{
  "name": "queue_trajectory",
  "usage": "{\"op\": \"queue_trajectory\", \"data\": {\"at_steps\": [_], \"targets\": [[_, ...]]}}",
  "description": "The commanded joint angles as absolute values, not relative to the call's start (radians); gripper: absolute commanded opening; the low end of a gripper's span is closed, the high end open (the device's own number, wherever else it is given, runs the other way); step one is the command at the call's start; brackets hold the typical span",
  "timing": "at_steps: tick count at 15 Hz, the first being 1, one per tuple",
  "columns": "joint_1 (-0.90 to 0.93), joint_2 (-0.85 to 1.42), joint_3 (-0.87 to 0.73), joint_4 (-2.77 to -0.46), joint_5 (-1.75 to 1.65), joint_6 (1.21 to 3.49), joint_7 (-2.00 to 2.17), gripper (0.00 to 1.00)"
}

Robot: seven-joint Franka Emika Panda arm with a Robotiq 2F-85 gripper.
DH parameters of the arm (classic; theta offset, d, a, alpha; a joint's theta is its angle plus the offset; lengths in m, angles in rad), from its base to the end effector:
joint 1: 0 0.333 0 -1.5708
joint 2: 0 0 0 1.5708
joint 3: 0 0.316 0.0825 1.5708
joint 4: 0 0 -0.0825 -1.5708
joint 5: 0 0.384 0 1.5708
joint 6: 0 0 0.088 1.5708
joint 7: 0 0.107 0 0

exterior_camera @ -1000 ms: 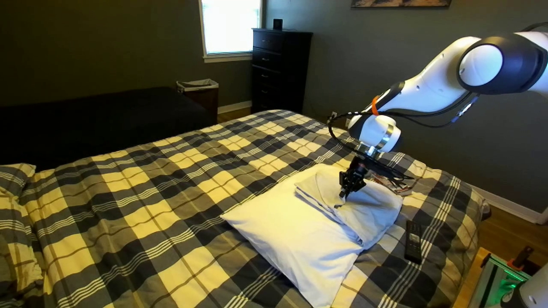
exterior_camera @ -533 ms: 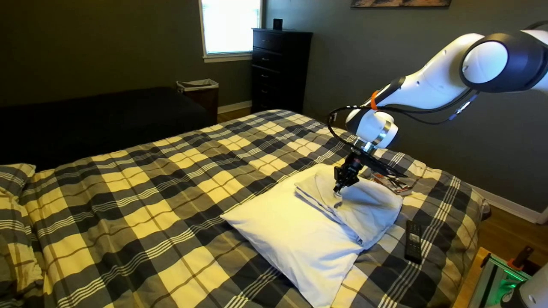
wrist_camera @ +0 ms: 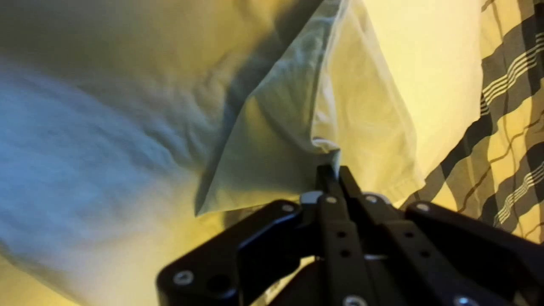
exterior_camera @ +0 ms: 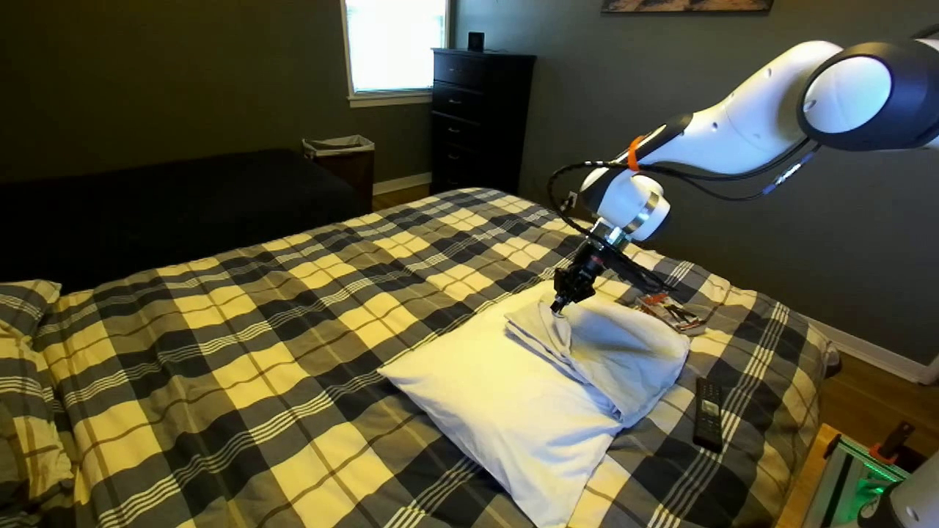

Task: Unfold the left corner of the towel

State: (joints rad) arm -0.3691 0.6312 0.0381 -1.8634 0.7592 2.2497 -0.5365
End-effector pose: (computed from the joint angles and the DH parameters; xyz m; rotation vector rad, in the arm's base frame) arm 0.5888 -0.1827 0.1629 -2.5066 0.4600 -0.0221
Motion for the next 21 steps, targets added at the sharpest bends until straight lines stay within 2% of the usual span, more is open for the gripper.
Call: {"op": "queue_trajectory", "data": {"at_steps": [1, 21], "targets": [[-0.346, 0.623, 0.045, -1.845, 0.762, 2.249, -0.56, 0.01], [-0.275, 0.658, 0.071, -1.782, 0.749, 2.246, -0.594, 0.01]]}}
